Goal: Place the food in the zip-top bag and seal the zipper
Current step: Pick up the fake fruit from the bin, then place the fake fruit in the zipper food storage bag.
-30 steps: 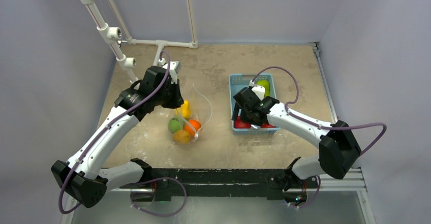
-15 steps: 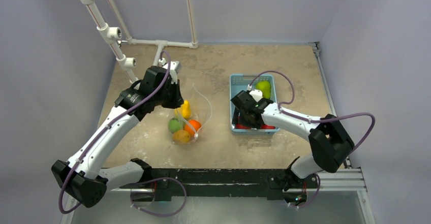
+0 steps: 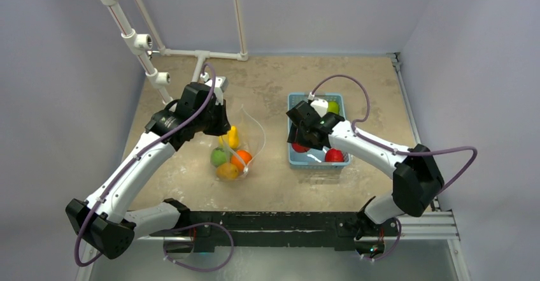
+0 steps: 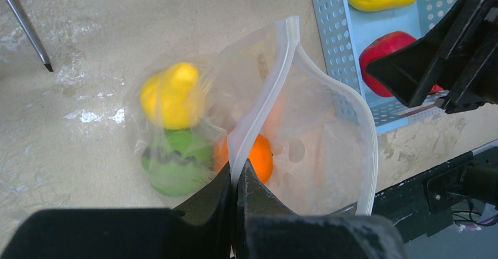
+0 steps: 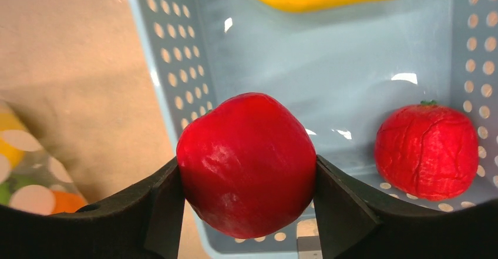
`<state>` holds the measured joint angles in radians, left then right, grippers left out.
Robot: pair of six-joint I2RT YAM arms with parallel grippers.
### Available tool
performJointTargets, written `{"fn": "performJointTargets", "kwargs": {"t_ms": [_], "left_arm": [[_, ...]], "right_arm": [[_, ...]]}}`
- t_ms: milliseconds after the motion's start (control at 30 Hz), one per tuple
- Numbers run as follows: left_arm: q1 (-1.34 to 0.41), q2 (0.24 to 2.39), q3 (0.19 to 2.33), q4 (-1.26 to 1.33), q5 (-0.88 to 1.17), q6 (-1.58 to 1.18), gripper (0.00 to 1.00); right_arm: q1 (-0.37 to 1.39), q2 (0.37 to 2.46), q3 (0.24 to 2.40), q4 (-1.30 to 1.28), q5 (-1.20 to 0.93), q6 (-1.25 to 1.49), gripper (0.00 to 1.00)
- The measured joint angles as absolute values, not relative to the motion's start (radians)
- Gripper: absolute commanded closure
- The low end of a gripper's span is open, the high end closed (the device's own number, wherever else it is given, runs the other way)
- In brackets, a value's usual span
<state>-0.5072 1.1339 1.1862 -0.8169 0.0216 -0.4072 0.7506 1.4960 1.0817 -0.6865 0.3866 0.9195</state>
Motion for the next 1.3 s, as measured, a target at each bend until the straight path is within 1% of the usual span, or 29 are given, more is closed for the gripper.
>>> {"fn": "performJointTargets", "kwargs": {"t_ms": [133,233,367,567,733,967,1300], "left_arm": [[-0.507,1.135,1.187,-0.817,0.022,-0.408,1.00],[-0.507,1.135,1.187,-0.817,0.022,-0.408,1.00],[-0.507,1.139,1.187,-0.817,0.021,-0.408,1.00],[-0.507,1.148,1.187,-0.816,0.020,-0.410,1.00],[-0.507,1.148,1.187,-0.816,0.020,-0.417,1.00],[-0.507,1.148,1.187,-0.816,0.019,-0.428,1.00],[-0.507,1.148,1.187,-0.817,0.017,-0.435,1.00]], "right_arm": [[0.751,1.488,1.147,-0.708,0.411,0.914,0.75],[0.751,1.472,1.195,-0.713,0.421,0.895,0.78],[0.751,1.433,1.262,-0.700,0.413,0.846,0.79],[0.774,1.370,1.343,-0.631,0.348,0.743,0.79],[0.846,1.335,1.396,-0.542,0.266,0.661,0.80],[0.932,1.358,1.438,-0.464,0.195,0.581,0.79],[1.012,1.497,1.438,-0.429,0.179,0.534,0.73]]}}
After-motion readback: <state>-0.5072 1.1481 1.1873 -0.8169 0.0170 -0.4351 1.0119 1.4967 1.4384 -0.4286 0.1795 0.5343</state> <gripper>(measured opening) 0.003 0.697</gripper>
